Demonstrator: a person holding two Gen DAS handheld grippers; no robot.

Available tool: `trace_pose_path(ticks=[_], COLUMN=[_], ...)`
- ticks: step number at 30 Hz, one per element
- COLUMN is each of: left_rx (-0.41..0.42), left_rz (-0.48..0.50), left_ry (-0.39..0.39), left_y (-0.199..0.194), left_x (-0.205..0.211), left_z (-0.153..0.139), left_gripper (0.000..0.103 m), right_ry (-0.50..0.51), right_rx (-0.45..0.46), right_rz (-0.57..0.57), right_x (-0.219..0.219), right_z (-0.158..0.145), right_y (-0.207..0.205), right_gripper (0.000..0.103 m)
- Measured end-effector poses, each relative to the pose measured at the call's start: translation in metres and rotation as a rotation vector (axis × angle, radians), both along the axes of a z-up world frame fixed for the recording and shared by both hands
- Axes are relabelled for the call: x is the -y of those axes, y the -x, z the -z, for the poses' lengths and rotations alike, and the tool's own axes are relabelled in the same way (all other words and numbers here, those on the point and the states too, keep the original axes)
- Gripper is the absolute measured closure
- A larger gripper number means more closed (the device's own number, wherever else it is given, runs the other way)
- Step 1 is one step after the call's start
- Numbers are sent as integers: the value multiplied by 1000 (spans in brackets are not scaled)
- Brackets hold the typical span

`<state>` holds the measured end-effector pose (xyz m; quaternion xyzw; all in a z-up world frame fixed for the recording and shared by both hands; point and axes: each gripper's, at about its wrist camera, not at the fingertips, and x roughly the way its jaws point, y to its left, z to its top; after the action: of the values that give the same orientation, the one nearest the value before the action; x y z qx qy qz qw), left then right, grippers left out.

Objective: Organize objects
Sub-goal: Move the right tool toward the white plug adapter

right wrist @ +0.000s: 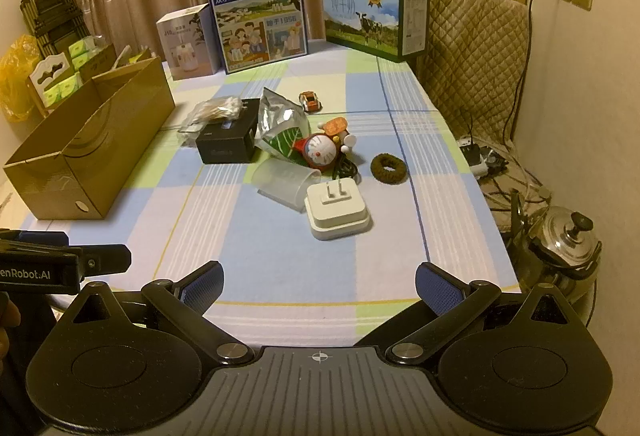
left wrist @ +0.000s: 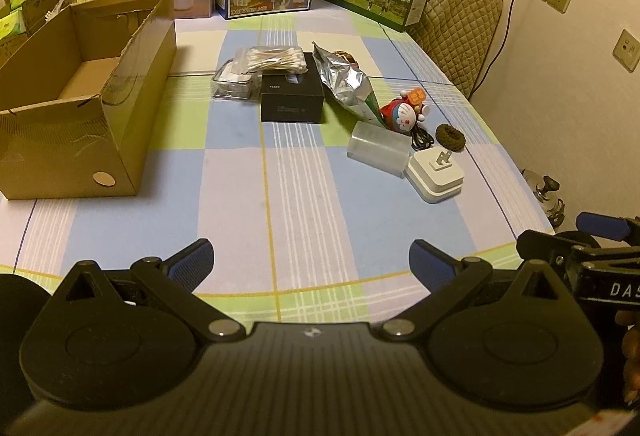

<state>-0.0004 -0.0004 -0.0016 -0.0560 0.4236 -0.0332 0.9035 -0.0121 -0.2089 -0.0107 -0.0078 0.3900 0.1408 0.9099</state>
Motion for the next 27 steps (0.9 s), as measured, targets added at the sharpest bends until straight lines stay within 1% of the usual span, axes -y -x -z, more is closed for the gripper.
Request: trace_pose_path(ticks=[27], left_rx=[-7], left_rz=[-7], left_ry=[13], left_y=[1], left_x=[-1], left_z=[3], left_gripper=[1], right_ry=[-5], right_rx=[-16], right_rz=[6], right_x=[1], right_z=[5], right_y=[-2], right_gripper=[3])
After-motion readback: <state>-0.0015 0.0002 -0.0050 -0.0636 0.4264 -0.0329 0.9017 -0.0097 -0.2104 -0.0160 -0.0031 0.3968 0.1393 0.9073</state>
